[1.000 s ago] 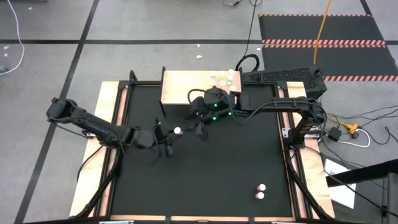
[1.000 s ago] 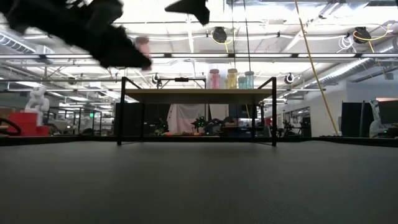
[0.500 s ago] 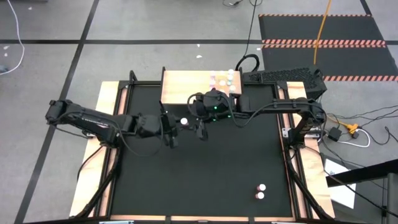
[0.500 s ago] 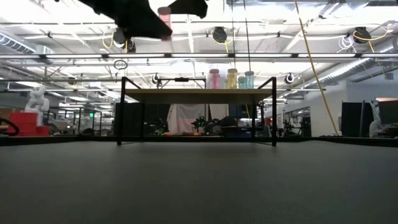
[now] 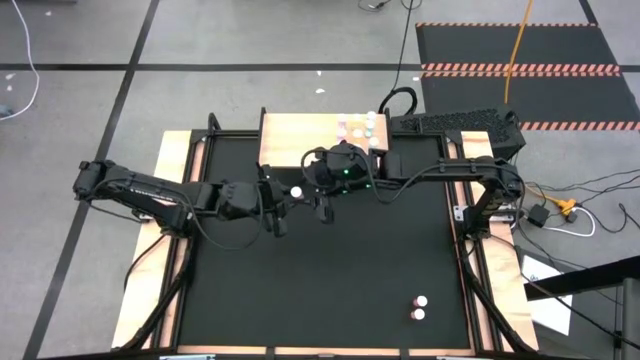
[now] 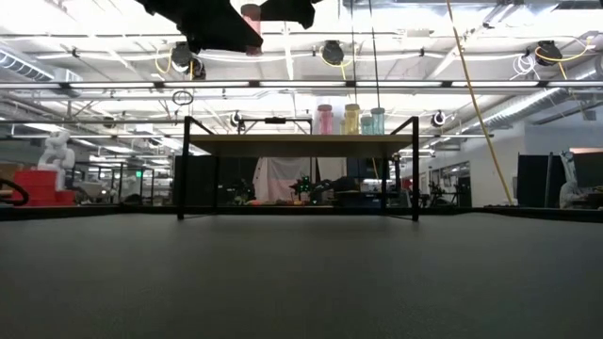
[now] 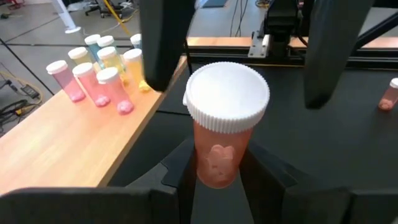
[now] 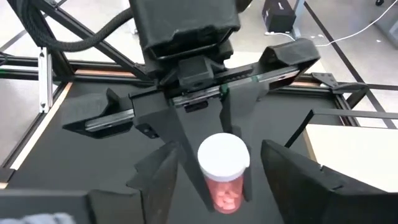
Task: Pick and place medicine bottles onto shelf by color
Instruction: Put the top left orange pill bottle on the shelf
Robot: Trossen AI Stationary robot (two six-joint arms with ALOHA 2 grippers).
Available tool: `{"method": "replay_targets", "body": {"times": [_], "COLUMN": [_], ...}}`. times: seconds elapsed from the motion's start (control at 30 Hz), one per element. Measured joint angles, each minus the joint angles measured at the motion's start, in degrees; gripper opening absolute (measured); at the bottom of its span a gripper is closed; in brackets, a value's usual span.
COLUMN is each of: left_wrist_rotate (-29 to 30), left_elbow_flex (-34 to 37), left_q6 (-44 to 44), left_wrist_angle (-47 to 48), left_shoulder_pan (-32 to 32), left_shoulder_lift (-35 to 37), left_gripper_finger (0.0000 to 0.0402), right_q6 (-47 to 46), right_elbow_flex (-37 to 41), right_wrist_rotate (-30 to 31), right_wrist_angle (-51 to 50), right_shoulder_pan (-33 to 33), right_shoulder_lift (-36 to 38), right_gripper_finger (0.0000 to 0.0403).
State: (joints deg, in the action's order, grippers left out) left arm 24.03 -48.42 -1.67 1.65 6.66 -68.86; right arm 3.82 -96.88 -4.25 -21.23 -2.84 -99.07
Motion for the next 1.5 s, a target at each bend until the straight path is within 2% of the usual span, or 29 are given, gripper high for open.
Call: {"method": "replay_targets", "body": {"times": [0.27,0.5,0.73,1.1,1.27,1.37,1.5], "left_wrist_rotate": [0.02,0.04,0.07,0.11,0.5,3.9,12.89], "left_elbow_flex": [0.0,0.0,0.0,0.0,0.0,0.0,-0.2], "left_q6": [-0.39,-0.74,-0.72,-1.39,-1.98,-2.08,-1.87], "left_wrist_angle": [-0.07,-0.03,0.23,0.36,0.25,0.02,0.6], "left_shoulder_pan": [0.0,0.0,0.0,-0.31,-0.31,-0.13,0.91], "left_shoulder_lift": [0.0,0.0,0.0,0.0,0.0,0.79,4.71], "left_gripper_finger": [0.0113,0.0113,0.0113,0.0113,0.0113,0.0113,0.0114], "right_q6": [-0.9,-1.6,-2.27,-3.19,-2.51,-1.1,-0.91], "right_elbow_flex": [0.04,0.02,0.02,0.02,0.02,0.01,-3.98], "right_wrist_rotate": [-0.28,-0.3,-0.41,-0.37,-0.39,-0.43,-0.94], "right_wrist_angle": [0.18,2.98,1.55,1.22,1.8,4.09,4.68], "right_shoulder_pan": [-0.36,-0.34,-0.47,-0.53,-0.64,-1.53,-4.22], "right_shoulder_lift": [-1.67,-1.59,-1.59,-1.59,-1.59,-1.16,-1.15], "right_gripper_finger": [0.0184,0.0173,0.0166,0.0112,0.011,0.0119,0.0117]}}
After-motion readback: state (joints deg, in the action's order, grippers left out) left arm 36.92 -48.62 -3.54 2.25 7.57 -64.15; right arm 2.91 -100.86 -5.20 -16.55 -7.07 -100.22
